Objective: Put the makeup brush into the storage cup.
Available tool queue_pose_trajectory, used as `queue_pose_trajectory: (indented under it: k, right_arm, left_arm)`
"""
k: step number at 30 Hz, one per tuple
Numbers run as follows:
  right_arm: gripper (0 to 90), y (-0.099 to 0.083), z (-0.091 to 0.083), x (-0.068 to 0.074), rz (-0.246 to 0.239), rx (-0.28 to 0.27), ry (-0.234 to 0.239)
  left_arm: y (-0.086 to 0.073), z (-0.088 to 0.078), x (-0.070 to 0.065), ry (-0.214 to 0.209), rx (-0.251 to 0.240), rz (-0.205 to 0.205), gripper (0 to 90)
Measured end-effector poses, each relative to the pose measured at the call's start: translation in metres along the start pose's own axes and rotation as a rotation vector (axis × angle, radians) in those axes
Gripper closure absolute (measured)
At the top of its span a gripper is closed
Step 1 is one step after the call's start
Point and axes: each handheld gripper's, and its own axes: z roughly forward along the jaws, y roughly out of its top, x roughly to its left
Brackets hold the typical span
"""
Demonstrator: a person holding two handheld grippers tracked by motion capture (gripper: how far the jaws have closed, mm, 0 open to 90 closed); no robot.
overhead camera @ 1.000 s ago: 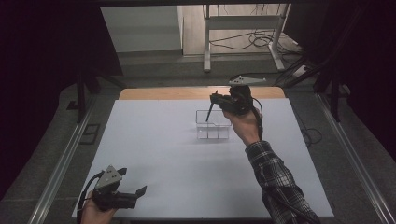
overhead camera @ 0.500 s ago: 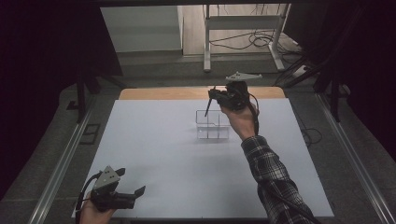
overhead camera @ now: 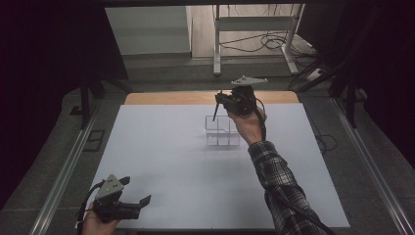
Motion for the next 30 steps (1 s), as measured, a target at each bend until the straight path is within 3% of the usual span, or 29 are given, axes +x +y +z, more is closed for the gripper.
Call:
queue_pose_trajectory:
  k: [30]
  right_arm:
    - [83.5,-0.027,0.030,0.002,-0.014,0.058,0.000]
  left_arm:
    - [0.000,-0.001,0.000,0.001,-0.011,-0.001,2.7]
